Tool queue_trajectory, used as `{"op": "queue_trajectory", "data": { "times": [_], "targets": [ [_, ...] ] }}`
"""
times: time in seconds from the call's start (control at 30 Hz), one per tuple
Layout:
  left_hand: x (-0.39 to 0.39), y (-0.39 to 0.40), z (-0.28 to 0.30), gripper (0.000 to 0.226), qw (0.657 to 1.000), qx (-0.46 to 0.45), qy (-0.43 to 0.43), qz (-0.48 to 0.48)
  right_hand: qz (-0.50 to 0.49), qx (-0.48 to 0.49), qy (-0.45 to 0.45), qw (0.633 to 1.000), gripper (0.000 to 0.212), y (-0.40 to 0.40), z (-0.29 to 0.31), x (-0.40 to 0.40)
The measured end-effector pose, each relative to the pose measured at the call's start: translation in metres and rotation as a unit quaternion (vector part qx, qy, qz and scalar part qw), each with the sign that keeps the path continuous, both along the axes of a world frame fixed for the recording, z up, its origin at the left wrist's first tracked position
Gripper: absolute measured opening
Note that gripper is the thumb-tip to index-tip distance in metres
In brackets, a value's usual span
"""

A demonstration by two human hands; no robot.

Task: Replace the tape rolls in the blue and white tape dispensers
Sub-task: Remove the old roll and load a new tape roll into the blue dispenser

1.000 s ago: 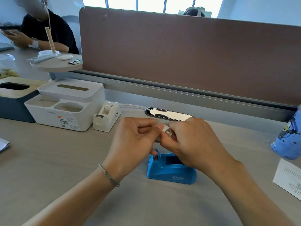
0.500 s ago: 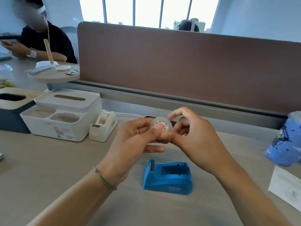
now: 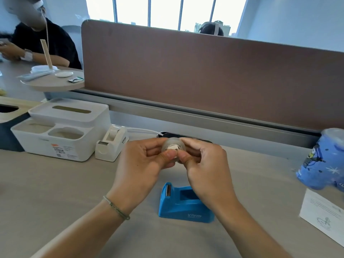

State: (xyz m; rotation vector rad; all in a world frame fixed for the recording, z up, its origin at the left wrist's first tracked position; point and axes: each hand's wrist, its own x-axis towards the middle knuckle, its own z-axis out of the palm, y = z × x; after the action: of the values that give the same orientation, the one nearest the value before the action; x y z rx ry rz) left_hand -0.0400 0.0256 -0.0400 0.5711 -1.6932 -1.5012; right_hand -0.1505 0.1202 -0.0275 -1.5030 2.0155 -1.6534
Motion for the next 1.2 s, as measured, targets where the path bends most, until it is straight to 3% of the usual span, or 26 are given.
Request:
{"op": "queue_trajectory", "data": {
  "times": [0.4, 0.53, 0.67, 0.77, 0.97, 1.2],
  "targets": [
    [0.001, -0.001, 0.002, 0.024, 1.0, 0.007, -0.018, 0.006, 0.004, 0.009, -0.026, 1.0, 0.021, 0.0, -0.001, 0.001],
    [0.004, -0.005, 0.011, 0.038, 0.99, -0.098, -0.08, 0.057, 0.059, 0.013, -0.187, 0.98, 0.017, 0.002, 0.011, -0.009],
    [0.008, -0.003, 0.015, 0.051, 0.987, -0.136, -0.055, 0.062, 0.067, 0.019, -0.3, 0.951, 0.015, 0.002, 0.015, -0.014],
    [0.01, -0.003, 0.015, 0.045, 0.981, -0.183, -0.041, 0.054, 0.082, 0.022, -0.394, 0.915, 0.016, 0.004, 0.018, -0.017],
    [0.011, -0.005, 0.014, 0.013, 0.988, -0.152, 0.019, 0.037, 0.108, 0.051, -0.378, 0.918, 0.021, 0.005, 0.019, -0.023],
    [0.01, -0.009, 0.014, 0.004, 0.991, -0.131, 0.013, 0.022, 0.139, 0.093, -0.375, 0.912, 0.021, 0.007, 0.022, -0.026]
  ]
}}
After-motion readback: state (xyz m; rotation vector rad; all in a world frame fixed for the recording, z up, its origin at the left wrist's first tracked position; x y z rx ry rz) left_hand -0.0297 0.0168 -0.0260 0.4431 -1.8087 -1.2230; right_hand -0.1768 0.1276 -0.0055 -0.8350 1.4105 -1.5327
